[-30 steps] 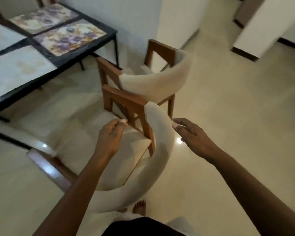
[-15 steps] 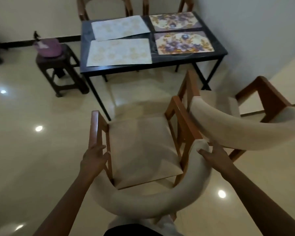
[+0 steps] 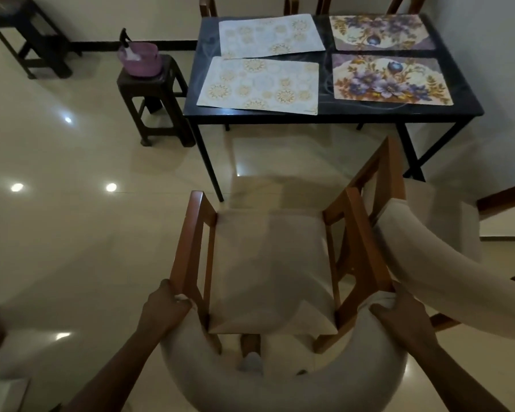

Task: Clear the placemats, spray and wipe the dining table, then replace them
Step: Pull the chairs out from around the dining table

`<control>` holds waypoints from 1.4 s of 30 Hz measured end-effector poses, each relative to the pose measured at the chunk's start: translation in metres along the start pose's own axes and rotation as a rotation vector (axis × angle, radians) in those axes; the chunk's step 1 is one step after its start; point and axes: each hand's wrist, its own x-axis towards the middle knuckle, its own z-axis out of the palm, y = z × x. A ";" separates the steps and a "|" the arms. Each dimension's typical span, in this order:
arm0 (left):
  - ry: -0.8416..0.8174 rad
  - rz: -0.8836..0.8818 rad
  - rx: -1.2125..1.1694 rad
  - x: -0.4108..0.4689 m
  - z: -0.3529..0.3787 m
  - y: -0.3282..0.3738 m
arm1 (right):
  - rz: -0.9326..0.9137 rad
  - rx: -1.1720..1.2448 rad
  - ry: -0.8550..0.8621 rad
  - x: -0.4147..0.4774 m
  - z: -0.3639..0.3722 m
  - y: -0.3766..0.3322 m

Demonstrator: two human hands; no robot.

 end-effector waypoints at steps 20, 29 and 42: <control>0.099 0.099 0.011 0.140 -0.077 0.072 | -0.175 -0.037 -0.006 0.090 0.020 -0.121; 0.112 0.088 -0.019 0.147 -0.074 0.082 | -0.065 -0.107 -0.125 0.139 0.010 -0.125; 0.091 0.053 0.004 0.147 -0.074 0.083 | -0.145 -0.070 -0.021 0.103 0.005 -0.145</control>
